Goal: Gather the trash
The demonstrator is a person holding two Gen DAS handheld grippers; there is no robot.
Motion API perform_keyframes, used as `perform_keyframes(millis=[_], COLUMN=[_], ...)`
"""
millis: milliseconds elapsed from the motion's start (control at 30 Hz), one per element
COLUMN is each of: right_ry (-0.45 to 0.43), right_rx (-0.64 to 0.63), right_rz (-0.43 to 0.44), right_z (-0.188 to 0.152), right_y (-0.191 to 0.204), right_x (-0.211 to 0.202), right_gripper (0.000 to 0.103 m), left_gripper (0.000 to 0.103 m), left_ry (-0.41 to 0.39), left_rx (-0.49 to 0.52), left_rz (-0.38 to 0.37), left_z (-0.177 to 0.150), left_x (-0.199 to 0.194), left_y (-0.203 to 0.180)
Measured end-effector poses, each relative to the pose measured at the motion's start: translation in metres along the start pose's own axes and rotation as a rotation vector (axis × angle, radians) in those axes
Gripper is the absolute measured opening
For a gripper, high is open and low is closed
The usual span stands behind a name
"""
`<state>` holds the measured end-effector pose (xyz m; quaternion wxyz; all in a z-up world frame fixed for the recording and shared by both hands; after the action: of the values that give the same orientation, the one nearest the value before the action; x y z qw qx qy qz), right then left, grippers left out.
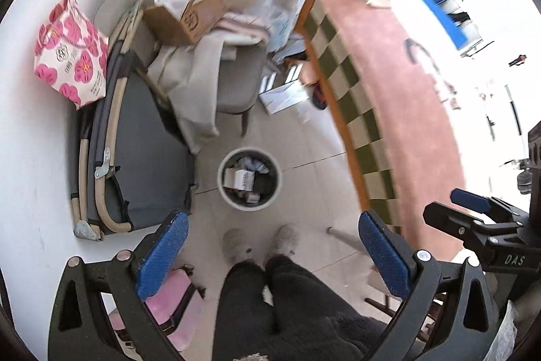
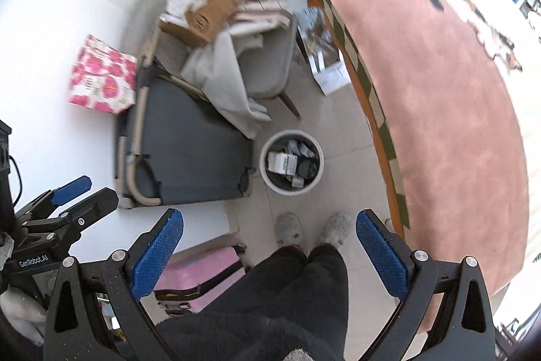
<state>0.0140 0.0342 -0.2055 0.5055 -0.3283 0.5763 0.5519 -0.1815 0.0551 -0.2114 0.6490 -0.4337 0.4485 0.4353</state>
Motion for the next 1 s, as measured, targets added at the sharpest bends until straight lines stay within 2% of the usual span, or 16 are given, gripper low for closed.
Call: perform_keyframes(millis=[133,233,467,633,1000], right_ry=[-0.025,-0.048,-0.068,-0.058,-0.032], right_rx=[-0.006,-0.026,-0.074,-0.105,-0.120], right_rz=[0.050,0.080,0.110,0.121,0.155], right_z=[0.001,-0.002,-0.009,-0.016,-0.018], right_y=[0.009,0.015,0.036,0.048,0.056], right_x=[-0.043,-0.071,-0.109,-0.121,-0.120], right_gripper=[0.103,0.103,0.103,0.103,0.103], left_gripper=[0.103,0.103,0.103,0.103,0.103], left_ry=[-0.037,-0.068,-0.122,-0.144,-0.177], left_rx=[-0.014,-0.011,-0.038,-0.046,-0.065], left_rz=[-0.058,-0.075,-0.144,-0.168,-0.161], left_z=[-0.004,-0.007,-0.015,-0.021,-0.028], left_x=[-0.039,-0.064,-0.105,-0.120,-0.131], left_y=[-0.008,-0.015,-0.022,-0.025,-0.019])
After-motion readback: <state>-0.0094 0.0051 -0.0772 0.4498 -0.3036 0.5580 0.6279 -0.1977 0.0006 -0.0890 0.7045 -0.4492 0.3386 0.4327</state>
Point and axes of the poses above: each gripper's, at about its wrist camera, not at the fingertips, and x roughly the way its jaws point, y to its left, z to its top, the point moved 2 cm from there along x, roughly the way its jaws point, and after that the axes turned 1 degree about -y, right-handed, at the moved point
